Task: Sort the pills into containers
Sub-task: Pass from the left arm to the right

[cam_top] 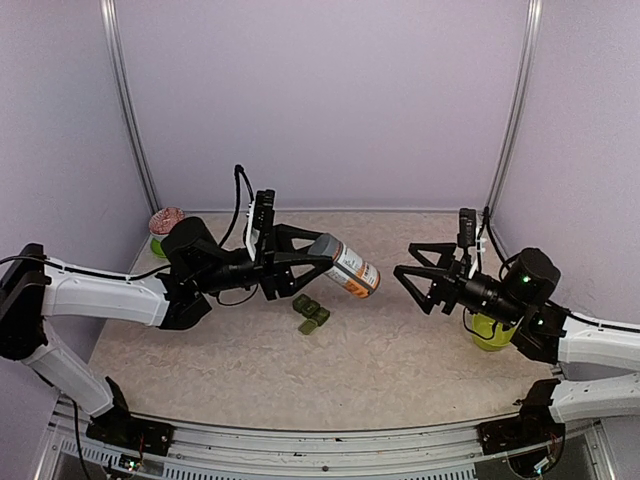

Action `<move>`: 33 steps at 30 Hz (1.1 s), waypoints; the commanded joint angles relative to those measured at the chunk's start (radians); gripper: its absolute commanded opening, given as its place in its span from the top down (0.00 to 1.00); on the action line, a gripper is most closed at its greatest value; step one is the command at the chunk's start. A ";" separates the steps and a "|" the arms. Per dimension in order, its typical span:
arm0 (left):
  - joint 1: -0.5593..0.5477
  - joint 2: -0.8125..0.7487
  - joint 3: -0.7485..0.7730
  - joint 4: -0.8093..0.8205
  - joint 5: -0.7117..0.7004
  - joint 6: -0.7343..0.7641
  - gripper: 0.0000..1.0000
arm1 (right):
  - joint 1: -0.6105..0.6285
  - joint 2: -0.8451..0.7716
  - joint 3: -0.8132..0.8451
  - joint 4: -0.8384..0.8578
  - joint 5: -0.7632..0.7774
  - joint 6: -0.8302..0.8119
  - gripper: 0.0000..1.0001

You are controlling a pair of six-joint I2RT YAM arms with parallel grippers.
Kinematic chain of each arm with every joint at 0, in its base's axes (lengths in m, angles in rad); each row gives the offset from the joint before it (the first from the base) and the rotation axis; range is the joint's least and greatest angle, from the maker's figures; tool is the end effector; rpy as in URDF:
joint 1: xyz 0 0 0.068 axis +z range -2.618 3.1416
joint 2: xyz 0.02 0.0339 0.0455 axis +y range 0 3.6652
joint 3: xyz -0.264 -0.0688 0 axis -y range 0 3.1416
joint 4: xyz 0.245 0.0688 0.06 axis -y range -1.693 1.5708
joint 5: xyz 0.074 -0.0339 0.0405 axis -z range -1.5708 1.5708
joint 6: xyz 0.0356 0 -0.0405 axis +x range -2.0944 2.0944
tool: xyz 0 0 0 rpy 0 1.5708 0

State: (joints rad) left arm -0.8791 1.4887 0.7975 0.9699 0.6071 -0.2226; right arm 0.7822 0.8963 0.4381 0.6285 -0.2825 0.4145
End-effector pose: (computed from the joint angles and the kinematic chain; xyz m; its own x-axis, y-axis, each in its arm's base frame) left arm 0.1914 -0.2630 0.2951 -0.0457 -0.2290 -0.9723 0.9969 0.0522 -0.0592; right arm 0.1406 0.1537 0.2835 -0.2411 0.3057 -0.9211 -0.8464 0.3982 0.3537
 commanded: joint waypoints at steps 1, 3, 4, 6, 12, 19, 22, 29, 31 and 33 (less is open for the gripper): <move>-0.021 0.048 0.015 0.158 -0.041 -0.080 0.81 | -0.008 0.022 -0.029 0.139 -0.030 0.068 0.00; -0.027 0.060 0.021 0.169 -0.054 -0.094 0.82 | -0.008 0.046 -0.027 0.177 -0.088 0.055 0.00; -0.029 0.065 0.021 0.176 -0.057 -0.105 0.82 | -0.006 0.072 -0.010 0.177 -0.133 0.052 0.00; -0.031 0.074 0.026 0.190 -0.061 -0.122 0.82 | -0.006 0.126 0.020 0.194 -0.203 0.052 0.00; -0.036 0.083 0.015 0.230 -0.058 -0.141 0.82 | -0.007 0.289 0.046 0.372 -0.341 0.107 0.00; -0.036 0.088 -0.012 0.272 -0.075 -0.154 0.82 | -0.005 0.440 0.108 0.509 -0.445 0.181 0.00; -0.037 0.091 -0.011 0.268 -0.071 -0.169 0.82 | -0.005 0.492 0.112 0.619 -0.484 0.224 0.00; -0.038 0.094 -0.011 0.260 -0.069 -0.175 0.82 | -0.002 0.532 0.154 0.606 -0.520 0.211 0.08; -0.040 0.096 -0.011 0.258 -0.067 -0.175 0.82 | -0.002 0.539 0.165 0.596 -0.526 0.206 0.11; -0.041 0.100 -0.009 0.259 -0.067 -0.179 0.82 | -0.001 0.547 0.175 0.593 -0.529 0.205 0.13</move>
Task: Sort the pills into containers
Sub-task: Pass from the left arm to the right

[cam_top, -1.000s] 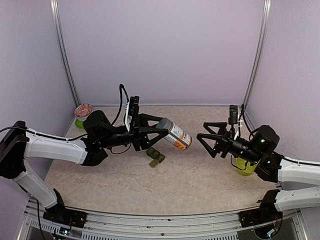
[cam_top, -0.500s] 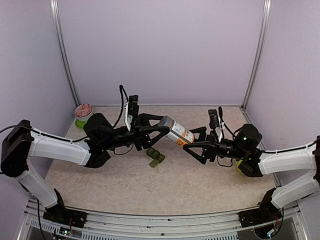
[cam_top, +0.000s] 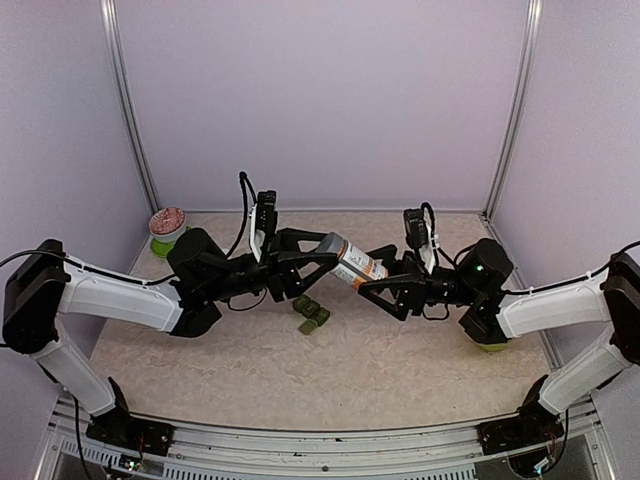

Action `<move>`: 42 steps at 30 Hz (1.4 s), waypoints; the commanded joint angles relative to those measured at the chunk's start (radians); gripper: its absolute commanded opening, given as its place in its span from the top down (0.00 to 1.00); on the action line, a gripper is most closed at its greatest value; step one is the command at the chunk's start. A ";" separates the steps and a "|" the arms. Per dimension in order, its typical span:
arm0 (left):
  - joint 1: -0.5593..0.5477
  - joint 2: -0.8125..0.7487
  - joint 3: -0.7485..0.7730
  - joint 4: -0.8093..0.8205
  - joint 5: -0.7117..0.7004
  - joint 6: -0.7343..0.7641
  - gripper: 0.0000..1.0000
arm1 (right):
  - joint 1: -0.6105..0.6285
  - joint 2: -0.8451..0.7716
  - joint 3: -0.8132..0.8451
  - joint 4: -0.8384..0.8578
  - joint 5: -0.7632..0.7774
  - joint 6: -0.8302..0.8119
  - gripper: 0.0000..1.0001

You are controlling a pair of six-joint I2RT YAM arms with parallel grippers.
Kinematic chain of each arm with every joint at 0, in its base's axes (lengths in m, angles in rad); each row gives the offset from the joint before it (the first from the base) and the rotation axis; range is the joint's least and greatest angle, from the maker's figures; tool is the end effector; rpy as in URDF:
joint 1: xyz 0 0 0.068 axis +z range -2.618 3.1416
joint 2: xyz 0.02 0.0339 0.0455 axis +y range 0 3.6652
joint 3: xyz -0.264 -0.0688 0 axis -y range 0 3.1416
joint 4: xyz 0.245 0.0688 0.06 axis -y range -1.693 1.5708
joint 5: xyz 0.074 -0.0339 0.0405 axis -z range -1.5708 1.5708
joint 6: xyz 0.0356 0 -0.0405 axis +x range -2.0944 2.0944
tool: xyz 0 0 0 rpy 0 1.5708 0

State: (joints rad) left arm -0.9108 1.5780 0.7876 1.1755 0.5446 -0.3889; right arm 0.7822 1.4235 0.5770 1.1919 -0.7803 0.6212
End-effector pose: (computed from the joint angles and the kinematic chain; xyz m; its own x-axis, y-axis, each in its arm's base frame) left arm 0.1900 -0.2749 0.2848 -0.1547 -0.3296 -0.9314 0.9850 0.0218 -0.1713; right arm 0.1824 0.2165 0.2645 -0.3695 0.2159 -0.9038 -0.9290 -0.1083 0.3540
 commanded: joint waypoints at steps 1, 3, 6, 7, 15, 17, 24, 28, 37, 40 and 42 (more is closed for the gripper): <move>-0.010 0.012 0.001 0.057 -0.005 -0.012 0.82 | -0.001 0.026 0.043 0.025 -0.034 -0.002 0.15; -0.010 0.016 0.002 0.058 -0.006 -0.012 0.82 | -0.001 0.040 0.057 0.015 -0.048 -0.002 0.19; -0.010 0.019 0.005 0.060 -0.004 -0.012 0.82 | -0.001 0.060 0.066 0.025 -0.056 0.007 0.22; -0.010 0.018 0.005 0.059 -0.004 -0.011 0.82 | 0.001 0.062 0.065 0.027 -0.056 0.007 0.23; -0.011 0.019 0.004 0.054 -0.005 -0.003 0.82 | 0.003 0.080 0.074 0.018 -0.056 0.002 0.39; -0.011 0.022 0.004 0.055 -0.003 -0.003 0.82 | 0.003 0.085 0.075 0.024 -0.057 0.005 0.45; -0.010 0.025 -0.002 0.055 -0.007 -0.004 0.79 | 0.003 0.085 0.074 0.025 -0.060 -0.002 0.71; -0.009 0.018 -0.011 0.052 -0.002 -0.008 0.50 | 0.001 0.059 0.063 -0.017 -0.041 -0.039 0.78; 0.045 -0.050 -0.120 0.101 0.160 0.136 0.01 | 0.001 0.020 0.072 -0.108 -0.152 -0.007 0.84; 0.062 -0.057 -0.143 0.153 0.245 0.190 0.01 | 0.007 0.023 0.070 -0.095 -0.203 0.044 0.84; 0.064 -0.062 -0.156 0.179 0.279 0.235 0.01 | 0.013 0.028 0.074 -0.089 -0.232 0.066 0.84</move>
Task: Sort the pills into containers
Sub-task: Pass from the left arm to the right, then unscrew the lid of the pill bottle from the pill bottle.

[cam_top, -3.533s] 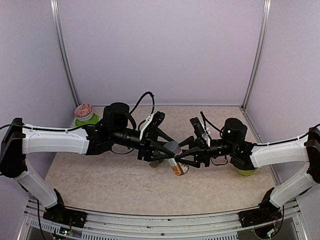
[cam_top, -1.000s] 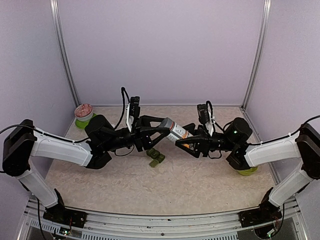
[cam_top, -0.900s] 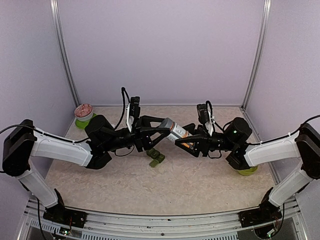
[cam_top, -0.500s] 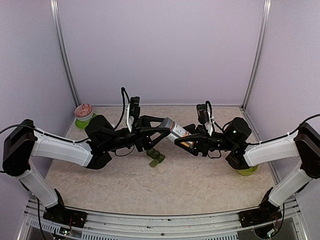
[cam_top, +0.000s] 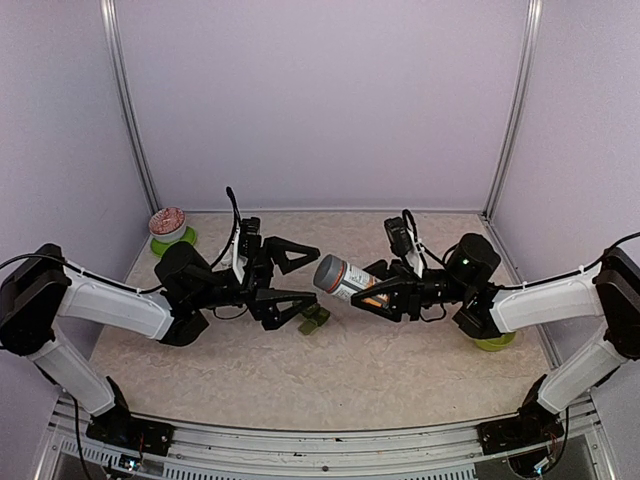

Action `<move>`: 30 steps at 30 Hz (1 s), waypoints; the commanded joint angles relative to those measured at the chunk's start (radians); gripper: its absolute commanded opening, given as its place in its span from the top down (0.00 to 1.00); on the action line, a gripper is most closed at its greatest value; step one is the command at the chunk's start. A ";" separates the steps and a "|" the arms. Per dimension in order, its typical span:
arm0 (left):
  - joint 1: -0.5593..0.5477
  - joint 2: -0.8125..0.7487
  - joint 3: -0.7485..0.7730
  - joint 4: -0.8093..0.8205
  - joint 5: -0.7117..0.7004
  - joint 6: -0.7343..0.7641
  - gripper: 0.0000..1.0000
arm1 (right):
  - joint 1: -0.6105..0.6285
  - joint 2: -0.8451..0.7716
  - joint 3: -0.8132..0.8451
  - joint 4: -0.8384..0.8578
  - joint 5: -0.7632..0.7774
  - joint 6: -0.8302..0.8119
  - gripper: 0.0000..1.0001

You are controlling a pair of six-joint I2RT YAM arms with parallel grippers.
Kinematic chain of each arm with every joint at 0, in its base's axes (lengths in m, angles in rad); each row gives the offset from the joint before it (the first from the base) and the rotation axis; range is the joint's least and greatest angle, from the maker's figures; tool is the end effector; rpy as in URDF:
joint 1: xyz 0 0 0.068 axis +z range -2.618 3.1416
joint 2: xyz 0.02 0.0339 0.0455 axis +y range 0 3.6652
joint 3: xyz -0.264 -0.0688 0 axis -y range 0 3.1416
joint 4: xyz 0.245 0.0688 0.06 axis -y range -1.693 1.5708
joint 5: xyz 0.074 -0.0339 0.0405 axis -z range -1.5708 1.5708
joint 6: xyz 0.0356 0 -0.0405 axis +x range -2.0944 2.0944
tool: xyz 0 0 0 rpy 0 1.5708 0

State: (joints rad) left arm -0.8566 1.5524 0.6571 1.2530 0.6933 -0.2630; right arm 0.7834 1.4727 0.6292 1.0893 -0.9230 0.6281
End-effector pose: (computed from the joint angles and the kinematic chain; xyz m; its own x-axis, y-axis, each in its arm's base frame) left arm 0.1859 -0.2492 0.2593 -0.0316 -0.2688 -0.9627 0.9994 -0.0191 -0.0275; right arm 0.1886 0.2279 0.2563 -0.4327 0.0694 -0.8988 -0.8893 -0.1966 0.4129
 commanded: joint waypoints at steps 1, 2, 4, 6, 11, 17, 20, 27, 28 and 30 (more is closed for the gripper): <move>0.008 -0.038 -0.026 0.107 0.149 0.130 0.01 | 0.015 -0.019 0.022 0.022 -0.099 0.072 0.84; 0.007 -0.038 -0.025 0.109 0.163 0.146 0.01 | 0.017 -0.016 0.022 0.035 -0.105 0.087 0.84; 0.002 -0.035 -0.015 0.096 0.190 0.175 0.01 | 0.019 -0.009 0.022 0.067 -0.116 0.122 0.83; -0.003 -0.036 -0.001 0.055 0.197 0.206 0.02 | 0.025 0.003 0.034 0.080 -0.132 0.147 0.83; -0.019 -0.039 0.031 -0.048 0.193 0.271 0.09 | 0.036 0.037 0.050 0.113 -0.152 0.190 0.82; -0.024 -0.043 0.033 -0.041 0.170 0.267 0.20 | 0.042 0.073 0.066 0.116 -0.160 0.212 0.82; -0.027 -0.045 0.033 -0.040 0.161 0.267 0.24 | 0.043 0.083 0.069 0.118 -0.158 0.217 0.82; -0.028 -0.035 0.043 -0.056 0.145 0.261 0.53 | 0.043 0.091 0.069 0.122 -0.157 0.216 0.82; -0.029 -0.034 0.045 -0.060 0.139 0.256 0.63 | 0.043 0.087 0.070 0.114 -0.156 0.206 0.82; -0.034 -0.035 0.048 -0.065 0.120 0.235 0.73 | 0.042 0.073 0.072 0.068 -0.149 0.163 0.82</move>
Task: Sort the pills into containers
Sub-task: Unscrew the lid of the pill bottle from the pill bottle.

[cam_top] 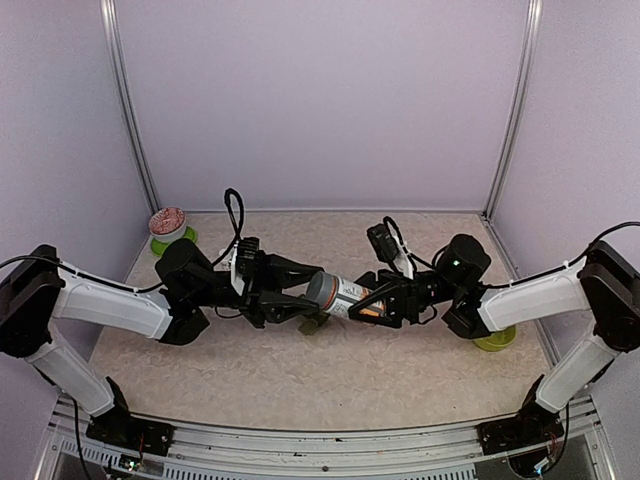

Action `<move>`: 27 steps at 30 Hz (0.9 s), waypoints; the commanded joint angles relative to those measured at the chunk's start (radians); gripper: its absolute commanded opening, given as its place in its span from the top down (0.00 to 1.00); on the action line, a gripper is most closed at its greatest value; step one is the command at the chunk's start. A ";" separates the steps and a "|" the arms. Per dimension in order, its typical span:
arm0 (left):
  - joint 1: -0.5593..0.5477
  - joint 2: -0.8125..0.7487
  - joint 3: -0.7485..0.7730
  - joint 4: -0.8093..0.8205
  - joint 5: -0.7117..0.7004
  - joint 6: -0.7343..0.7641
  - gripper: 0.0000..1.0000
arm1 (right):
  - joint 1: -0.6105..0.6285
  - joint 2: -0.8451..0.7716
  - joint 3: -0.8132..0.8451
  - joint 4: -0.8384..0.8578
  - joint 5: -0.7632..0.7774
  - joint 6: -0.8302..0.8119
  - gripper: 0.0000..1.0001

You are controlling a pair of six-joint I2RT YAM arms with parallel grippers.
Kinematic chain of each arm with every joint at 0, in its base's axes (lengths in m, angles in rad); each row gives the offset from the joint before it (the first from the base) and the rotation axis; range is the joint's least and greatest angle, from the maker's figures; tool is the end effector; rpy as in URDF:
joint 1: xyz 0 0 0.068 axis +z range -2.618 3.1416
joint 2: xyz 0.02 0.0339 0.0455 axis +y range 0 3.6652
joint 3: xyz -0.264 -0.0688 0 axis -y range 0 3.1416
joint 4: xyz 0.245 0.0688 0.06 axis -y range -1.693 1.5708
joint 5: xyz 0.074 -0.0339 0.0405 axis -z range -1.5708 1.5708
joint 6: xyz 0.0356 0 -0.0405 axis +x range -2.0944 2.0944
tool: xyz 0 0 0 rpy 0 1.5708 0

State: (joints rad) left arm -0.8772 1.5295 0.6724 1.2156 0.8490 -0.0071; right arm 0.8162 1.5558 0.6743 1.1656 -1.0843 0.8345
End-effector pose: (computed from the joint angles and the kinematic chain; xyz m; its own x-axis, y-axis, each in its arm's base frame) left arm 0.1752 -0.2525 0.2656 0.2175 -0.2690 -0.9383 0.9590 -0.1200 0.2567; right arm 0.1861 0.2439 0.2520 -0.5541 -0.0836 -0.8282 -0.7613 -0.3514 0.5449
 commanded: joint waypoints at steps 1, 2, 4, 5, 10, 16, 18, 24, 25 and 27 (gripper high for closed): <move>-0.017 -0.012 0.034 -0.027 -0.045 -0.035 0.74 | 0.010 -0.018 0.031 -0.049 0.019 -0.080 0.83; -0.022 -0.012 0.035 -0.028 -0.062 -0.053 0.74 | 0.010 -0.030 0.032 -0.083 0.029 -0.121 0.83; -0.030 -0.008 0.036 -0.023 -0.091 -0.106 0.74 | 0.010 -0.058 0.031 -0.172 0.065 -0.221 0.82; -0.037 -0.005 0.036 -0.017 -0.111 -0.140 0.74 | 0.011 -0.072 0.033 -0.220 0.094 -0.298 0.82; -0.067 0.011 0.038 -0.034 -0.247 -0.316 0.73 | 0.011 -0.137 0.017 -0.359 0.249 -0.505 0.83; -0.087 0.037 0.038 -0.019 -0.347 -0.523 0.72 | 0.020 -0.214 -0.031 -0.374 0.407 -0.614 0.85; -0.094 0.035 0.044 -0.042 -0.370 -0.538 0.71 | 0.024 -0.239 -0.043 -0.380 0.447 -0.643 0.86; -0.102 0.012 0.051 -0.080 -0.399 -0.512 0.55 | 0.027 -0.264 -0.040 -0.390 0.424 -0.634 0.87; -0.101 0.004 0.052 -0.090 -0.405 -0.498 0.48 | 0.027 -0.263 -0.040 -0.386 0.416 -0.624 0.87; -0.096 -0.012 0.057 -0.107 -0.408 -0.462 0.29 | 0.031 -0.260 -0.040 -0.378 0.398 -0.604 0.87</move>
State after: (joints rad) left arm -0.9535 1.5455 0.6968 1.1713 0.4477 -0.4950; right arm 0.8249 1.3098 0.6254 0.7654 -0.6941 0.2249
